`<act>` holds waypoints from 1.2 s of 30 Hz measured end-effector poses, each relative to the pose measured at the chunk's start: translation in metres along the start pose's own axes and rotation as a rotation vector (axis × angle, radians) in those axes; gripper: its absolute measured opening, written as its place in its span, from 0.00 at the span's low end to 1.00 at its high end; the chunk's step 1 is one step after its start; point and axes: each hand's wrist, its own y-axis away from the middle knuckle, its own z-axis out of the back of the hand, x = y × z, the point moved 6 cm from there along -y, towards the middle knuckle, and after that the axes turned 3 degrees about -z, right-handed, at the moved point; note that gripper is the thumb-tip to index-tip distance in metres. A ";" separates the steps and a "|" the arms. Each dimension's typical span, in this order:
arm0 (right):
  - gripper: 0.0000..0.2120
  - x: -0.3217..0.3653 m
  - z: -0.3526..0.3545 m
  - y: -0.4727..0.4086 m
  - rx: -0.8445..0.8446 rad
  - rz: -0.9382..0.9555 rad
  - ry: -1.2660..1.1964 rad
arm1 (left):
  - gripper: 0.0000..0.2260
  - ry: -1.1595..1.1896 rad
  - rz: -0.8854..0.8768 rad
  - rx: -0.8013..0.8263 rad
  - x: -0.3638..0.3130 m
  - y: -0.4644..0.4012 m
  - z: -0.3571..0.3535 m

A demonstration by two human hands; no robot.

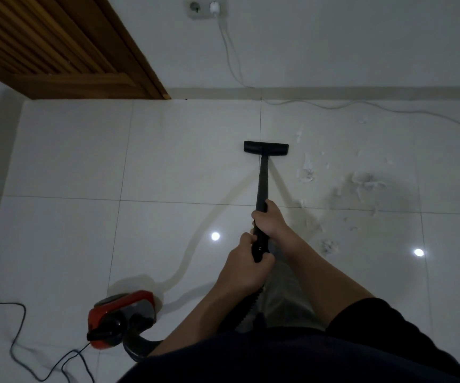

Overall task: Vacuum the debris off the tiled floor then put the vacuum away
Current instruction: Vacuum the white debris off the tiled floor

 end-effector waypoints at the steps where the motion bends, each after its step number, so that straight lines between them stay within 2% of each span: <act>1: 0.17 0.007 0.001 -0.003 0.003 0.004 0.010 | 0.08 -0.009 0.001 -0.001 -0.006 -0.005 0.002; 6: 0.19 0.049 0.006 -0.027 0.017 0.034 0.048 | 0.07 -0.016 0.017 -0.033 -0.036 -0.039 0.014; 13: 0.15 0.106 0.022 -0.062 0.026 0.045 0.060 | 0.11 -0.035 0.013 -0.055 -0.074 -0.092 0.026; 17: 0.26 0.127 0.027 -0.082 0.030 0.035 0.085 | 0.13 -0.028 0.020 -0.059 -0.090 -0.114 0.029; 18: 0.27 0.131 0.028 -0.086 0.035 0.031 0.083 | 0.13 -0.024 0.017 -0.061 -0.094 -0.118 0.029; 26: 0.19 0.160 0.036 -0.108 0.039 0.036 0.094 | 0.11 -0.026 -0.001 -0.084 -0.111 -0.146 0.033; 30: 0.23 0.168 0.041 -0.117 0.043 0.055 0.115 | 0.11 -0.006 -0.001 -0.089 -0.115 -0.156 0.032; 33: 0.29 0.168 0.046 -0.123 0.034 0.042 0.148 | 0.12 0.007 0.012 -0.097 -0.115 -0.164 0.027; 36: 0.30 0.166 0.050 -0.127 0.027 0.043 0.168 | 0.11 0.015 0.022 -0.091 -0.111 -0.168 0.020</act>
